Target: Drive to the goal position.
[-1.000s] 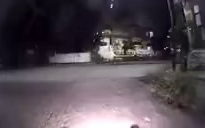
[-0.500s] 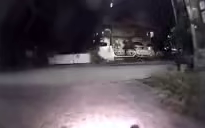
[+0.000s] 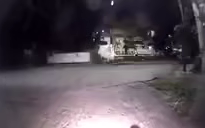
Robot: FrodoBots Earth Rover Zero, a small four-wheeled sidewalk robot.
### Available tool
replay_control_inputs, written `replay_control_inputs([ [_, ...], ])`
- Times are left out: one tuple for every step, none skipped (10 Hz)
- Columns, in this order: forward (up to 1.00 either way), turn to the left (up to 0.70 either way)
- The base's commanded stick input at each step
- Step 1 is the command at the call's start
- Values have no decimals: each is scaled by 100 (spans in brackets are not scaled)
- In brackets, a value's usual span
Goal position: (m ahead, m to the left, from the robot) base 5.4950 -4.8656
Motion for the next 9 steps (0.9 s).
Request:
replay_control_inputs([
  [60,0],
  [60,0],
  [60,0],
  [60,0],
  [60,0],
  [60,0],
  [60,0],
  [60,0],
  [60,0],
])
